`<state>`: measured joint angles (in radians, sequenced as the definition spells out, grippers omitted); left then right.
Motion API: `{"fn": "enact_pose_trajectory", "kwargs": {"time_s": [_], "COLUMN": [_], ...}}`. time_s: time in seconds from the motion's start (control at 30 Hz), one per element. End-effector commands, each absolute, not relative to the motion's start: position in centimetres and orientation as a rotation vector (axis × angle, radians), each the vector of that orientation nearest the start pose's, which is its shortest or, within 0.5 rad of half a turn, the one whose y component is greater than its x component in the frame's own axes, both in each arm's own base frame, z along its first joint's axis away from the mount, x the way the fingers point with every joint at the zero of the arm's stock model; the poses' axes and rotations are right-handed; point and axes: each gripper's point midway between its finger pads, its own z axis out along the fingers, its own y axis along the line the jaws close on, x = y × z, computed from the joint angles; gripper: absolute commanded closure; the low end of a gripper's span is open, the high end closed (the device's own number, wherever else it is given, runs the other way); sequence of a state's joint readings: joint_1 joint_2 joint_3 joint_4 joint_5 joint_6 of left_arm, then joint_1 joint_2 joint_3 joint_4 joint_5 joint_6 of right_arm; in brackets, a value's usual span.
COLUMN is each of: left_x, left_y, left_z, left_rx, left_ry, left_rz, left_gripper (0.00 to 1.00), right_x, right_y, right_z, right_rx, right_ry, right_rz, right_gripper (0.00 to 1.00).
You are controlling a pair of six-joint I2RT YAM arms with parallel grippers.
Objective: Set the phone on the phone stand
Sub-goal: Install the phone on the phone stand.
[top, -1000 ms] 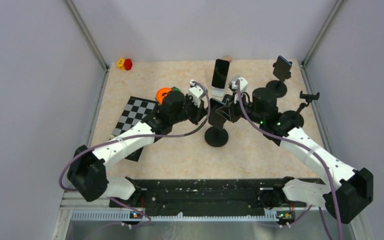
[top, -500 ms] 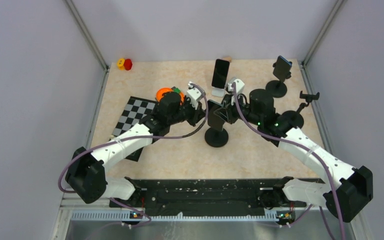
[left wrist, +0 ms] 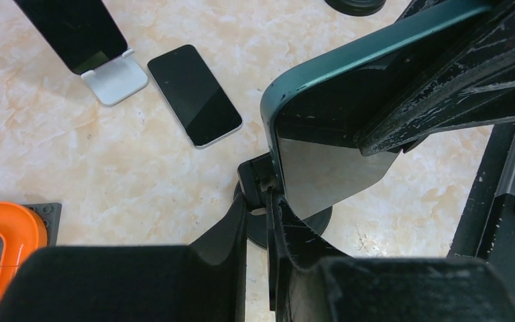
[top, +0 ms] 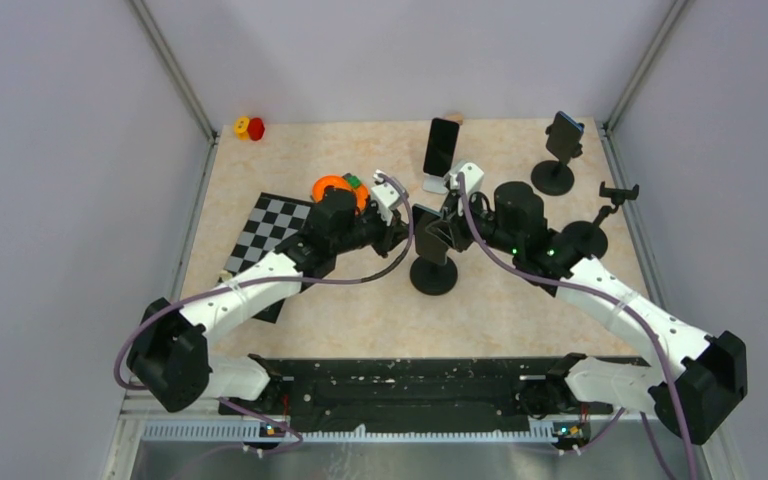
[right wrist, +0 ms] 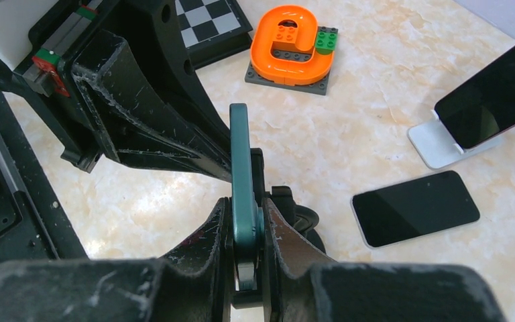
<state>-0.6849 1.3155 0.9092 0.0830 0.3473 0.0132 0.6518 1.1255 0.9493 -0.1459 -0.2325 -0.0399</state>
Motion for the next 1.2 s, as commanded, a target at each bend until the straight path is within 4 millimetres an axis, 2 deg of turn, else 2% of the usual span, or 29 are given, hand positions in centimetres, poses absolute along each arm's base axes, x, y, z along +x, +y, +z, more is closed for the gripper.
{"fn": "enact_pose_trajectory", "kwargs": {"time_s": [0.0,0.33,0.77,0.97,1.17], "left_x": [21.3,20.8,19.8,19.4,19.1], "left_y": [-32.9,-33.2,-33.5,-33.5,-33.5], "left_z": [21.1,20.2,20.3,20.5,21.0], "left_rx": [1.126,1.151,1.172,1.184,1.199], "left_ry": [1.657,1.647,1.623,1.602,1.573], "left_rz": [-1.076,-1.111,-1.159,-1.172,-1.174], "left_gripper": [1.0,1.0,1.0,1.0,0.98], "right_x": [32.5,31.7,32.3,31.5,31.3], "right_y": [20.3,20.9,19.0,19.9,20.7], "right_z": [22.0,20.3,20.9,20.0,20.6], "right_rx": [-0.625,-0.607,-0.538,-0.581,-0.629], "right_ry": [1.86,1.872,1.845,1.852,1.8], "right_rz": [0.253,0.333,0.314,0.41,0.462], "right_gripper": [1.0,1.0,1.0,1.0,1.0]}}
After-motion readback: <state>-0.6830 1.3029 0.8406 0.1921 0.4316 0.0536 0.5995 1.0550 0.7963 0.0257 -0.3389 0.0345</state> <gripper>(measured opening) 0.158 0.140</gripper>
